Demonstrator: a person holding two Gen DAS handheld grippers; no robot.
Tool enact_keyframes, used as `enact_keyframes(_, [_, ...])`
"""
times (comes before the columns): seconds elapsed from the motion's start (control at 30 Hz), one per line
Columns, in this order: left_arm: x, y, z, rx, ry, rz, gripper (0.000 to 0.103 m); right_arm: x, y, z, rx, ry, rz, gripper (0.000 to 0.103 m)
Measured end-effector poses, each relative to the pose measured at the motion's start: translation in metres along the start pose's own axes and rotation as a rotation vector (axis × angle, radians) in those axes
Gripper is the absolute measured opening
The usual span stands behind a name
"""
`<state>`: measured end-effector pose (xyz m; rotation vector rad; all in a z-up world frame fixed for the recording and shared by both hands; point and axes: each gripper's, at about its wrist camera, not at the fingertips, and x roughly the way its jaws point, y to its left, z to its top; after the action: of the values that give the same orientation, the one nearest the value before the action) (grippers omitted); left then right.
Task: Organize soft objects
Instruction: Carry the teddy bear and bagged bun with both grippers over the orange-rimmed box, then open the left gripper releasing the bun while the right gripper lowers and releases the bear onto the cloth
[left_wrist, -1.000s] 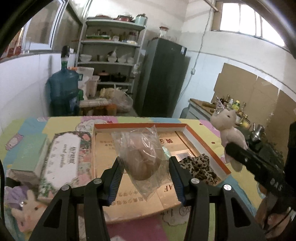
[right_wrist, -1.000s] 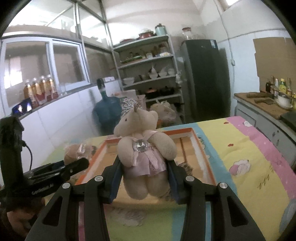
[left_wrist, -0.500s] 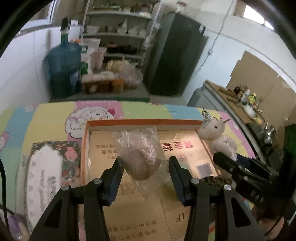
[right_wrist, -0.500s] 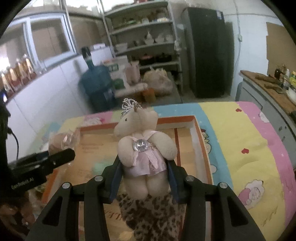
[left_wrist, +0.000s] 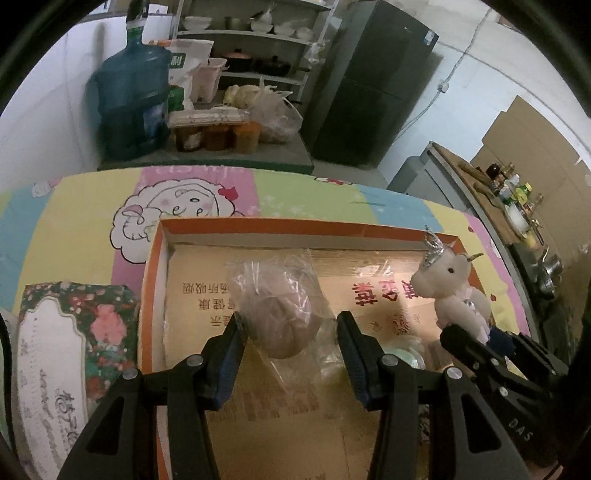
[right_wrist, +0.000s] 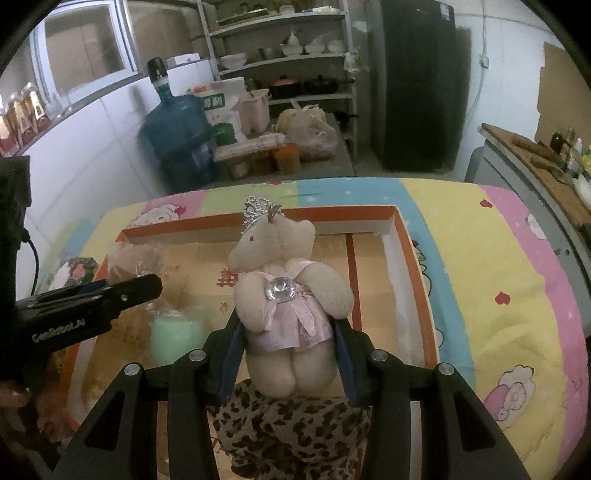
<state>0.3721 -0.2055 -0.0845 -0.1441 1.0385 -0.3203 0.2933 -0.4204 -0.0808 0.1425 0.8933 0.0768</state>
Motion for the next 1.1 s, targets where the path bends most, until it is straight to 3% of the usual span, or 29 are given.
enact_keyframes(0.23, [0.010, 0.000, 0.000, -0.003, 0.032, -0.025, 0.052, 0.008, 0.000, -0.001, 0.003, 0.010, 0.013, 0.050])
enact_keyframes(0.37, [0.005, -0.006, -0.001, -0.001, 0.021, -0.011, 0.061, 0.008, -0.002, -0.005, 0.012, 0.003, 0.021, 0.056])
enact_keyframes(0.5, [-0.010, -0.015, -0.003, 0.023, -0.060, 0.018, 0.068, 0.000, 0.000, -0.008, 0.003, -0.021, 0.018, 0.060])
enact_keyframes(0.57, [-0.019, -0.018, -0.004, 0.033, -0.103, 0.031, 0.078, -0.005, 0.001, -0.010, 0.000, -0.037, 0.013, 0.063])
enact_keyframes(0.7, [-0.043, -0.028, -0.006, 0.069, -0.200, 0.048, 0.084, -0.019, 0.004, -0.014, -0.005, -0.077, 0.004, 0.065])
enact_keyframes(0.9, [-0.075, -0.038, -0.016, 0.126, -0.262, 0.000, 0.088, -0.047, 0.009, -0.030, 0.003, -0.138, -0.019, 0.065])
enact_keyframes(1.1, [-0.111, -0.041, -0.042, 0.166, -0.395, -0.037, 0.094, -0.085, 0.017, -0.059, 0.047, -0.241, -0.011, 0.065])
